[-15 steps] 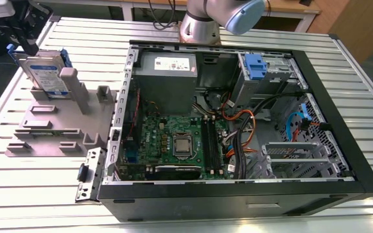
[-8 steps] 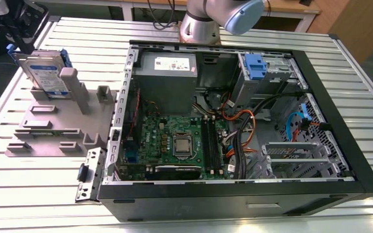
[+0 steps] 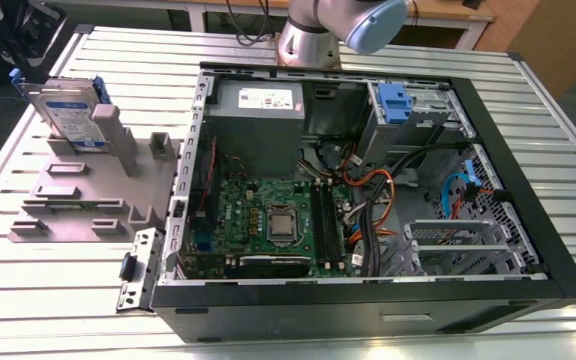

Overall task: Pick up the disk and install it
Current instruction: 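Reach for the disk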

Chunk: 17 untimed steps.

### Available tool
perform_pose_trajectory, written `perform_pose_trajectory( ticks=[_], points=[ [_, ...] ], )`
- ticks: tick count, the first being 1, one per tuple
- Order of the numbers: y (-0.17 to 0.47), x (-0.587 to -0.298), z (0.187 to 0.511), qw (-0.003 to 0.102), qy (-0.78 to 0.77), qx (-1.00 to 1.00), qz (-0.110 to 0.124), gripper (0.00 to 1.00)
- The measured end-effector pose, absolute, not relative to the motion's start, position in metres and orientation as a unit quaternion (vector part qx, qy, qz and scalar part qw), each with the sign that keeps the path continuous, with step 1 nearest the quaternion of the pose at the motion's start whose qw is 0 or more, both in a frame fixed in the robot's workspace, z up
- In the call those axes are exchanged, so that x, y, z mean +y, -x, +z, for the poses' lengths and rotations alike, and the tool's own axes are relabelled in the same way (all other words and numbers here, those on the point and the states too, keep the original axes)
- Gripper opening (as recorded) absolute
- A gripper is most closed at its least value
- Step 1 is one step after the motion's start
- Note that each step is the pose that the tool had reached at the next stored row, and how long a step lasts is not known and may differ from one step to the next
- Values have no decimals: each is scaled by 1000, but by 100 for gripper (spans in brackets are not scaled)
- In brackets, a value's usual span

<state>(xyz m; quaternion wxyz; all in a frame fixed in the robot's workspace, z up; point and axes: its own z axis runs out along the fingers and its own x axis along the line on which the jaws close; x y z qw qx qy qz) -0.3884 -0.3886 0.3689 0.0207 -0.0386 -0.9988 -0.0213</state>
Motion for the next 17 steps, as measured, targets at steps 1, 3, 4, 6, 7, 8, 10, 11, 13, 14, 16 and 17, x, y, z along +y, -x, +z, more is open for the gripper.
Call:
perform_pose_trajectory(
  ticks=[1, 3, 4, 6, 7, 8, 10, 11, 13, 14, 16, 17],
  points=[
    [390, -388, 369, 21, 39, -999, -21, 11],
    [392, -388, 369, 21, 39, -999, -21, 11],
    [393, -388, 369, 21, 39, -999, -21, 11],
    [395, -388, 369, 21, 39, -999, -21, 11],
    [396, -388, 369, 21, 39, -999, -21, 11],
    [397, -388, 368, 21, 39, -999, -21, 11],
    [398, -387, 368, 21, 39, -999, -21, 11],
    [399, -387, 368, 21, 39, -999, -21, 11],
    [400, -387, 368, 21, 39, -999, -21, 11],
    [401, -387, 368, 21, 39, -999, -21, 11],
    [401, -387, 368, 21, 38, -999, -21, 11],
    [401, -387, 368, 21, 39, -999, -21, 11]
  ],
)
